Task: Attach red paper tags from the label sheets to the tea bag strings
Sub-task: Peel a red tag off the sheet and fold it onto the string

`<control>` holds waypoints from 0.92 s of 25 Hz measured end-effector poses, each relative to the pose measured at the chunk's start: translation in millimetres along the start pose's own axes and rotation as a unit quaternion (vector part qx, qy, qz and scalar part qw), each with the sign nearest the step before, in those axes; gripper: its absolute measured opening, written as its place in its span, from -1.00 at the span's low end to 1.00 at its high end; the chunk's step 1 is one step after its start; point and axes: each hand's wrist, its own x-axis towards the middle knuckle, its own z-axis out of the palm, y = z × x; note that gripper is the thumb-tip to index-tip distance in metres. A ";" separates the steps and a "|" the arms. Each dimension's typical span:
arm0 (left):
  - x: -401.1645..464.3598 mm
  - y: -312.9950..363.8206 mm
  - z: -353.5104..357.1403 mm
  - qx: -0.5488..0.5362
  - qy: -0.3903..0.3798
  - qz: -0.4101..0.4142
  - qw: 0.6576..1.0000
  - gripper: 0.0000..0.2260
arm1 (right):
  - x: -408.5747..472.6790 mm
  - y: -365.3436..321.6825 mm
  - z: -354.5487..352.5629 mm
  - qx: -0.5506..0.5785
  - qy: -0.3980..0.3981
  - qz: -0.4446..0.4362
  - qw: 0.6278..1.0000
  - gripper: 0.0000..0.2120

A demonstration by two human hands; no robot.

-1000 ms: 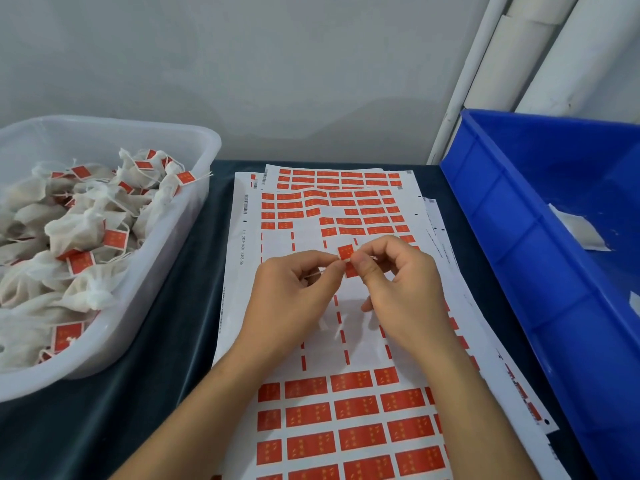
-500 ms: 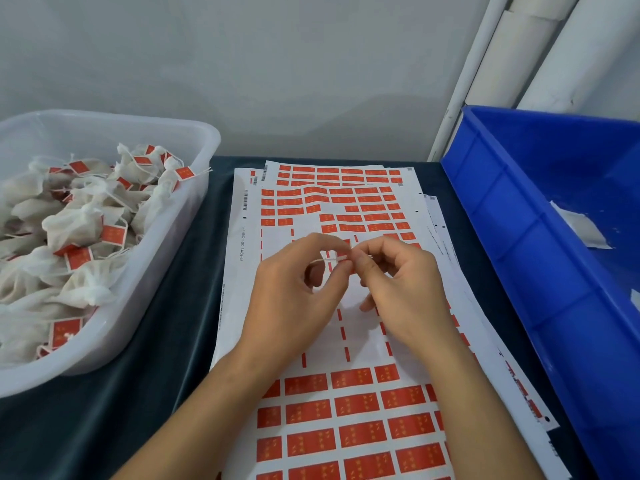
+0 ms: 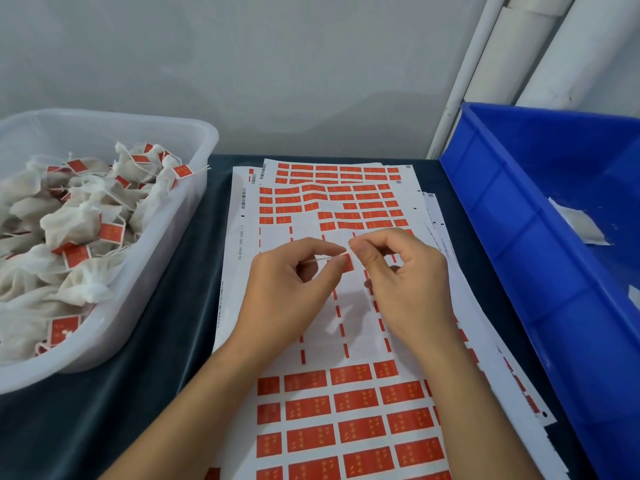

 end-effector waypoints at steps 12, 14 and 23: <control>8.9 5.5 -12.9 -0.118 -0.070 -0.079 0.987 -0.90 | -0.4 -2.4 -0.1 0.050 -0.029 0.015 0.998 -0.88; 8.8 7.0 -13.0 -0.121 -0.070 -0.085 0.987 -0.90 | -0.6 -3.2 0.0 0.053 -0.030 0.016 0.998 -0.87; 7.6 10.2 -12.9 -0.119 -0.071 -0.094 0.986 -0.91 | -0.7 -3.1 -0.3 0.058 -0.032 0.021 0.998 -0.91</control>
